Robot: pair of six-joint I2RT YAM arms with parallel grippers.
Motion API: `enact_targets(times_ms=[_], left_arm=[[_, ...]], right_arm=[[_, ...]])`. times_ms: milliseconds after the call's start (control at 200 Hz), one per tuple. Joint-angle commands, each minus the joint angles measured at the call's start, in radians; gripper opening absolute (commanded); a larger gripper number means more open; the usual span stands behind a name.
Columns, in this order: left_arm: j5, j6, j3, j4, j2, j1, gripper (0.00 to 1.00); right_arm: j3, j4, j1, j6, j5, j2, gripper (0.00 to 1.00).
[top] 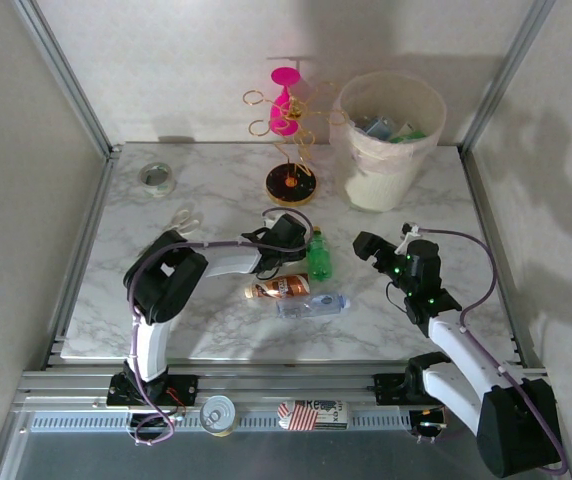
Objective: Put the plastic bottles in the bin
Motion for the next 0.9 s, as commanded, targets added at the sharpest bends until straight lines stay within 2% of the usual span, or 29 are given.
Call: enact_targets(times_ms=[0, 155, 305, 341, 451, 651, 896], left_arm=[[-0.034, 0.007, 0.017, -0.030, 0.022, -0.006, 0.68], [-0.034, 0.005, -0.009, -0.006, -0.009, -0.006, 0.54], [-0.040, 0.014, -0.075, 0.057, -0.094, -0.006, 0.52], [-0.032, 0.025, -0.098, 0.085, -0.121, -0.008, 0.48], [-0.009, 0.056, -0.186, 0.186, -0.220, -0.008, 0.48], [0.063, 0.105, -0.335, 0.349, -0.391, -0.009, 0.48], [0.135, 0.179, -0.461, 0.473, -0.516, -0.027, 0.48]], right_arm=[[0.003, 0.029, 0.005, 0.008, -0.040, -0.005, 0.99], [-0.009, 0.071, 0.005, 0.007, -0.101, 0.000, 0.99], [-0.012, 0.137, 0.008, 0.018, -0.200, 0.026, 0.99], [-0.012, 0.162, 0.011, 0.020, -0.232, 0.035, 0.99], [0.012, 0.210, 0.042, 0.020, -0.284, 0.068, 0.99], [0.107, 0.212, 0.161, -0.024, -0.247, 0.158, 0.99], [0.247, 0.246, 0.294, -0.046, -0.256, 0.326, 0.99]])
